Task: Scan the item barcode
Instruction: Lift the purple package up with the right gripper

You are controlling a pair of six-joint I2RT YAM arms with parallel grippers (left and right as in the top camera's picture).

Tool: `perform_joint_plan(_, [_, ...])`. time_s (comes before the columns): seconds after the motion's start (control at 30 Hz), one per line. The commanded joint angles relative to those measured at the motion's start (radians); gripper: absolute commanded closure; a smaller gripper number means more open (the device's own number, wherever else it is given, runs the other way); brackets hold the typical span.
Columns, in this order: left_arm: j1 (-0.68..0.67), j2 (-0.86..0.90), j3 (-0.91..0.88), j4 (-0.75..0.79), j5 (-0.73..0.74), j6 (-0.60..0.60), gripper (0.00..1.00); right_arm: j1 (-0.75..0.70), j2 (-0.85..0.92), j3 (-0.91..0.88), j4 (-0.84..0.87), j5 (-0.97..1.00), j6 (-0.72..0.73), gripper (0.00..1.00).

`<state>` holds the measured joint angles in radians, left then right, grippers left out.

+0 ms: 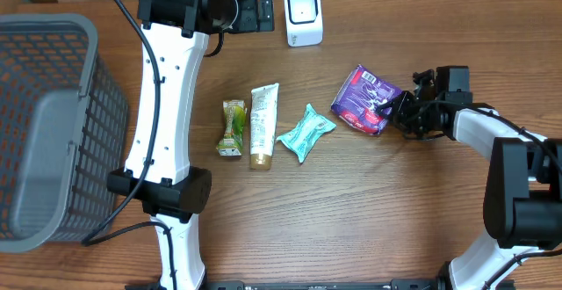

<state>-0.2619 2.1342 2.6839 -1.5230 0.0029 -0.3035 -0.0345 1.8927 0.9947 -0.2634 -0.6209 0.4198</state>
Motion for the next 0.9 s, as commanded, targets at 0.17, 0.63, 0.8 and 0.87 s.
perform_joint_plan(0.17, [-0.007, 0.005, 0.000, 0.002, -0.010, 0.019, 0.00, -0.086, -0.031, 0.100, -0.128, -0.230, -0.068, 0.96])
perform_joint_plan(0.63, [-0.007, 0.005, 0.000, 0.002, -0.010, 0.019, 0.00, 0.131, -0.091, 0.998, -0.863, 0.612, -0.230, 0.96])
perform_joint_plan(0.8, [-0.007, 0.005, 0.000, 0.002, -0.010, 0.019, 0.01, 0.287, -0.091, 1.134, -0.794, 0.979, -0.285, 0.96])
perform_joint_plan(0.87, [-0.006, 0.005, 0.000, 0.002, -0.010, 0.019, 0.00, 0.356, -0.080, 1.133, -0.718, 1.097, -0.363, 0.96])
